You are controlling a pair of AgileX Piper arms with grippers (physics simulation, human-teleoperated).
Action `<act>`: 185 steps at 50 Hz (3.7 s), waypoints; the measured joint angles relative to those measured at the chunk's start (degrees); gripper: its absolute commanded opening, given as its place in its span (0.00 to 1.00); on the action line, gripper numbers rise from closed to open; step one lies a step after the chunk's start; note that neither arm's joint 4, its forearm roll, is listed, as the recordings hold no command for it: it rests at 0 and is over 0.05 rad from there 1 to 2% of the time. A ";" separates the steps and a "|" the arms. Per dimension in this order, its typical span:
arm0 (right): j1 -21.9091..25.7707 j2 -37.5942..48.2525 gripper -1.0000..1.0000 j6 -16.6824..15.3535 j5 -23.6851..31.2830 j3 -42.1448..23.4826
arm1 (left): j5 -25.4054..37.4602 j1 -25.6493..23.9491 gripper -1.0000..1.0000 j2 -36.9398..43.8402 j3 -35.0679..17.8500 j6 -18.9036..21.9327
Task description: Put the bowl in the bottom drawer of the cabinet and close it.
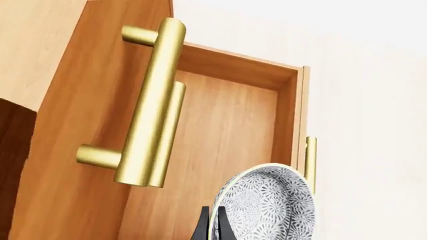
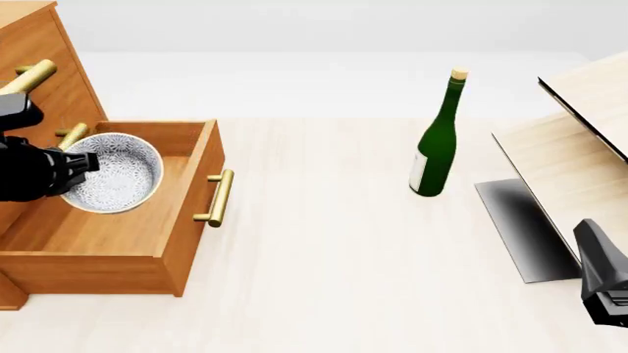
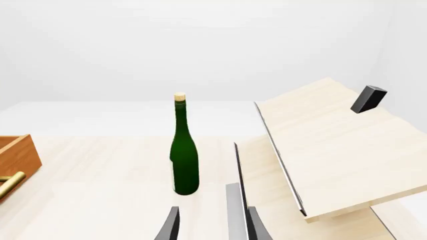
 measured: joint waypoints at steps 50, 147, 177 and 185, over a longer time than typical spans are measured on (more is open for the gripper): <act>0.00 0.00 1.00 0.00 0.00 0.00 | -5.70 1.79 0.00 7.12 3.45 -0.15; 0.00 -0.01 1.00 0.00 0.00 0.00 | -13.04 5.84 0.00 17.70 5.32 0.04; 0.00 -0.01 1.00 0.00 0.00 0.00 | -13.32 6.28 1.00 17.91 5.20 1.65; 0.00 0.00 1.00 0.00 0.00 0.00 | -12.34 6.29 1.00 15.84 5.44 1.92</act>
